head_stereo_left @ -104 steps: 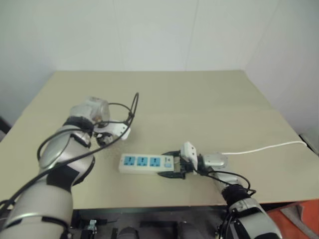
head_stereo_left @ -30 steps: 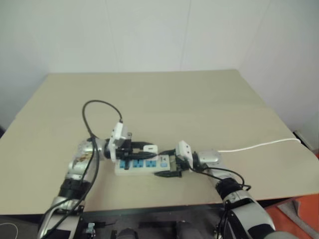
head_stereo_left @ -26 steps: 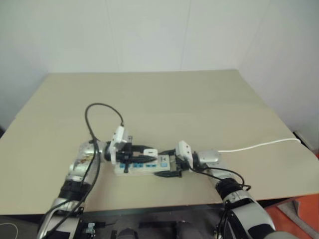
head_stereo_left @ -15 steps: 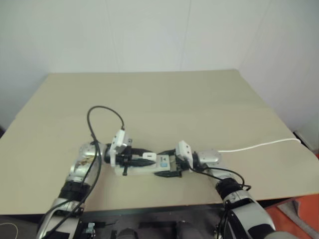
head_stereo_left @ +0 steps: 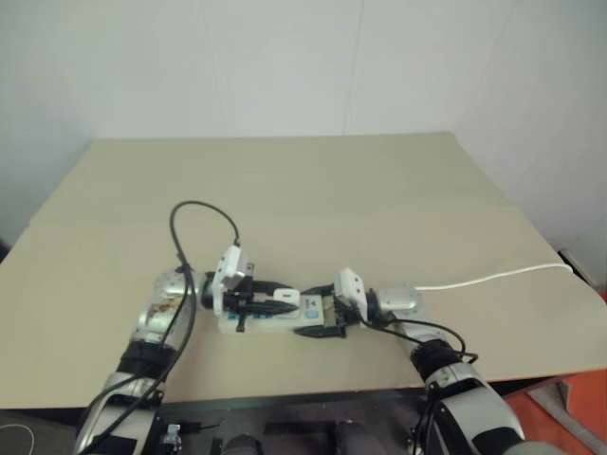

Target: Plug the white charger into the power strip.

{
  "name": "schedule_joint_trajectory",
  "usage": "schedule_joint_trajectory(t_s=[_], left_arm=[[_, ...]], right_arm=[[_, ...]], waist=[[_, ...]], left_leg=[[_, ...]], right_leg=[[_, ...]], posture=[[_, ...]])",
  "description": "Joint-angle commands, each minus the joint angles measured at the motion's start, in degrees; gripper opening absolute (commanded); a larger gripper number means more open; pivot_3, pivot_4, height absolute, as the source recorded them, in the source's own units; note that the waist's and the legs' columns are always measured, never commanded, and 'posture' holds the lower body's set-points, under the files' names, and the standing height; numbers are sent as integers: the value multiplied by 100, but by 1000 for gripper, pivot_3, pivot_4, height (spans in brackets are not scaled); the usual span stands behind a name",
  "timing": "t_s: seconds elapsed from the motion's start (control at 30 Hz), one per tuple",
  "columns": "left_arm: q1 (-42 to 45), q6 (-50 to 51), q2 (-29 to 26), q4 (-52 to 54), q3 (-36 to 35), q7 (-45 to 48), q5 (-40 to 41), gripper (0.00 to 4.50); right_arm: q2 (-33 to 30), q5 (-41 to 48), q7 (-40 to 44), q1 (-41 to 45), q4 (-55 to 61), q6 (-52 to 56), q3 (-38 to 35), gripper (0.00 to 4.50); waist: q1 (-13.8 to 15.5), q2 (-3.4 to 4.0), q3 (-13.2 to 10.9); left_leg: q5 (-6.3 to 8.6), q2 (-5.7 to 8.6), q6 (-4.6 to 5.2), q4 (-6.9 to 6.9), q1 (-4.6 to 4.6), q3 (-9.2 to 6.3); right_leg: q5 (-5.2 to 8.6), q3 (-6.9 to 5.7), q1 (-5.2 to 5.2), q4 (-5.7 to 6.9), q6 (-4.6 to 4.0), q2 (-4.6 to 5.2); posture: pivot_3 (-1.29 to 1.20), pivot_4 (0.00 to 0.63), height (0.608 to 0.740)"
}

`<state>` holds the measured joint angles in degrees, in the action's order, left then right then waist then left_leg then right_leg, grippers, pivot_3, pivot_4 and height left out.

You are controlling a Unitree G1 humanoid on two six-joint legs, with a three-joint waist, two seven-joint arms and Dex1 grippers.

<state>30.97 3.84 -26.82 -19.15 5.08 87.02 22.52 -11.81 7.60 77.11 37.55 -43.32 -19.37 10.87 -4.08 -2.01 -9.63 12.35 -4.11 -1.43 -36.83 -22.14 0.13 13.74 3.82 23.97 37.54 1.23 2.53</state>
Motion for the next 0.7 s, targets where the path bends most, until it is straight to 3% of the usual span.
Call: schedule_joint_trajectory(t_s=[0.03,0.7], left_arm=[[141,-116,29,-24,20,41,-9,1017],[28,-369,88,-388,131,69,-251,1017]], right_arm=[[68,28,0,-24,162,-43,54,3410],[50,32,4,-19,176,-18,44,3410]], waist=[[0,0,0],[3,0,0]], left_leg=[[0,0,0,0,0,0],[0,0,0,0,0,0]], right_leg=[[0,0,0,0,0,0],[0,0,0,0,0,0]], posture=[[0,150,740],[0,150,740]])
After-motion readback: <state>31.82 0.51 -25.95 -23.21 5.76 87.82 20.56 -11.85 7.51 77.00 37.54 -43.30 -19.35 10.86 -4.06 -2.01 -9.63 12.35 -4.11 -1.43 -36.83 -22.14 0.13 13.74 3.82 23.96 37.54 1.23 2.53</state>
